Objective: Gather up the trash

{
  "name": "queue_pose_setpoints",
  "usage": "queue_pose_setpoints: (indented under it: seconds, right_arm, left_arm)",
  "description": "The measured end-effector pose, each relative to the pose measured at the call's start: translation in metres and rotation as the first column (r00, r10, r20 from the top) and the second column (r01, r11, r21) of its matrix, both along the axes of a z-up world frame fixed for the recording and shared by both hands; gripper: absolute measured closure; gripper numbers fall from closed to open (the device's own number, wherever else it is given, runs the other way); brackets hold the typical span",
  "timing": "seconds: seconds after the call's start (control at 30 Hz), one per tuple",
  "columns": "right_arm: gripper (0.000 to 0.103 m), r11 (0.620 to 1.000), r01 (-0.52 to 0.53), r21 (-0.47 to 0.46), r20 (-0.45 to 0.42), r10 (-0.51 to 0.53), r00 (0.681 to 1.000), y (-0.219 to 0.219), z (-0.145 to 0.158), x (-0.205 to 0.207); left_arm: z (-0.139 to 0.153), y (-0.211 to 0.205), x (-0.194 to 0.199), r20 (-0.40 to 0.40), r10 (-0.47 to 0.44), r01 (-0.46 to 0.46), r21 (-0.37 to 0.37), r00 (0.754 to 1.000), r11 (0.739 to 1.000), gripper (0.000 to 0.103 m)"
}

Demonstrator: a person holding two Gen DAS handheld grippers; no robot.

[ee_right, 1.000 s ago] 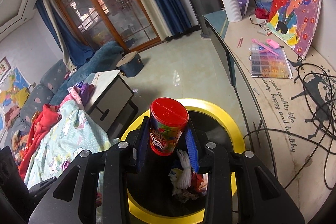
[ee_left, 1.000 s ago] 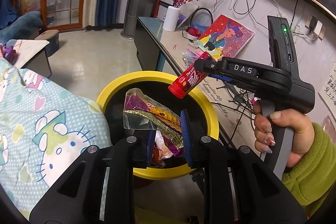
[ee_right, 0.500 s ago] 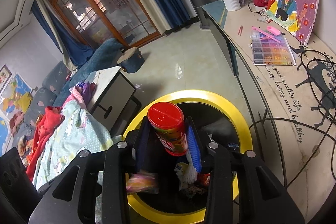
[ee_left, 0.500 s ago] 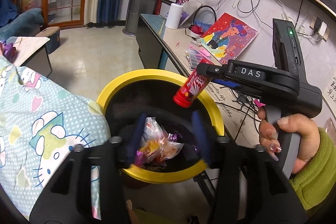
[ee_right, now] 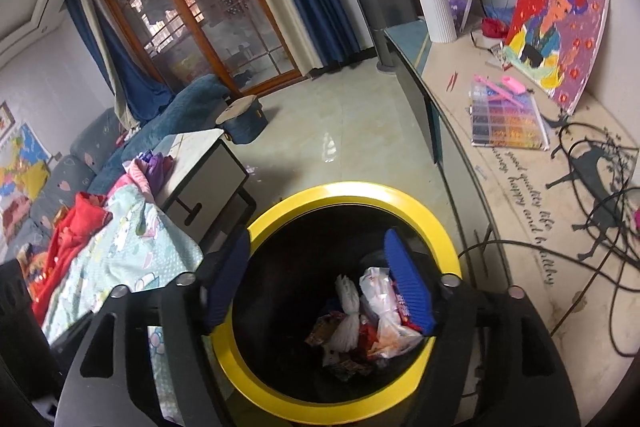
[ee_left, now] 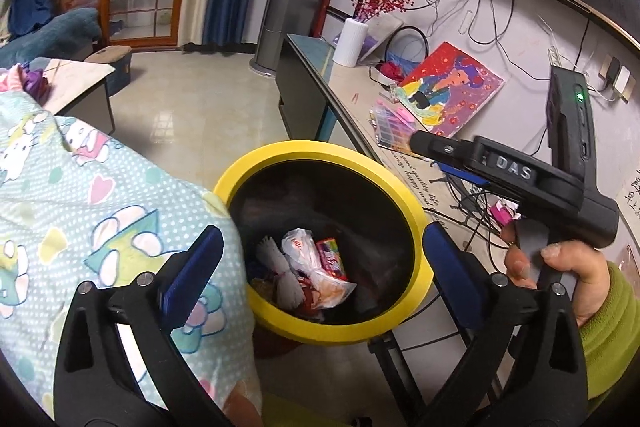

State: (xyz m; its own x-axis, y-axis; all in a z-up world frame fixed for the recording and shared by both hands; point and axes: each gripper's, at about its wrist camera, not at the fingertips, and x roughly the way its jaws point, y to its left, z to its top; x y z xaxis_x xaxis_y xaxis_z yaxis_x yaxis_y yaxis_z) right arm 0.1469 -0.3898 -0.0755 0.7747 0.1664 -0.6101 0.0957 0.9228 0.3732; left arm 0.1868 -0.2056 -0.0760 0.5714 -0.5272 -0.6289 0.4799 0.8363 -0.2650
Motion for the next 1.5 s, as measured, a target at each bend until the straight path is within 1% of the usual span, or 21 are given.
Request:
queue_pose_setpoints:
  seconds: [0.03,0.1,0.2,0.33,0.6,0.8,0.93,1.07,1.2,1.33,1.4,1.5]
  right_arm:
    - [0.026,1.000,0.001,-0.012,0.003,-0.001,1.000,0.002,0.002,-0.002]
    - [0.018,0.999,0.001,-0.032,0.012,-0.001,1.000,0.005,0.005,-0.007]
    - [0.012,0.998,-0.006,-0.066,0.020,0.008,1.000,0.012,0.010,-0.013]
    - [0.007,0.994,-0.027,-0.104,0.027,0.030,0.999,0.025,0.015,-0.021]
    - [0.007,0.981,-0.098,-0.169,0.040,0.107,0.993,0.060,0.024,-0.038]
    - [0.007,0.967,-0.144,-0.212,0.064,0.161,0.985,0.088,0.033,-0.052]
    - [0.007,0.962,-0.149,-0.228,0.087,0.172,0.981,0.102,0.039,-0.061]
    - [0.007,0.959,-0.134,-0.249,0.136,0.172,0.976,0.116,0.043,-0.076]
    - [0.007,0.957,-0.083,-0.279,0.190,0.140,0.972,0.131,0.043,-0.094]
    - [0.006,0.947,-0.029,-0.321,0.214,0.102,0.971,0.143,0.042,-0.104]
    - [0.006,0.946,-0.015,-0.323,0.241,0.098,0.966,0.148,0.043,-0.109]
    - [0.006,0.934,0.013,-0.357,0.300,0.102,0.948,0.156,0.044,-0.117]
  left_arm:
    - [0.001,0.004,-0.001,0.001,0.004,-0.004,-0.002,1.000,1.000,0.011]
    - [0.002,0.010,-0.002,0.007,0.019,-0.019,-0.005,1.000,1.000,0.011]
    - [0.007,0.022,-0.005,0.022,0.046,-0.045,-0.013,0.999,0.999,0.011]
    - [0.013,0.039,-0.007,0.031,0.086,-0.085,-0.022,0.996,0.996,0.011]
    - [0.024,0.076,-0.015,0.048,0.167,-0.165,-0.033,0.985,0.986,0.011]
    - [0.032,0.098,-0.026,0.073,0.208,-0.206,-0.040,0.975,0.978,0.011]
    - [0.035,0.110,-0.037,0.093,0.233,-0.230,-0.038,0.968,0.972,0.011]
    - [0.039,0.120,-0.049,0.135,0.244,-0.241,-0.039,0.960,0.970,0.011]
    - [0.041,0.128,-0.063,0.181,0.251,-0.249,-0.035,0.951,0.968,0.011]
    - [0.043,0.137,-0.077,0.220,0.268,-0.268,-0.033,0.938,0.963,0.011]
    - [0.043,0.142,-0.084,0.235,0.278,-0.276,-0.040,0.931,0.960,0.011]
    - [0.045,0.151,-0.093,0.254,0.296,-0.294,-0.045,0.921,0.955,0.011]
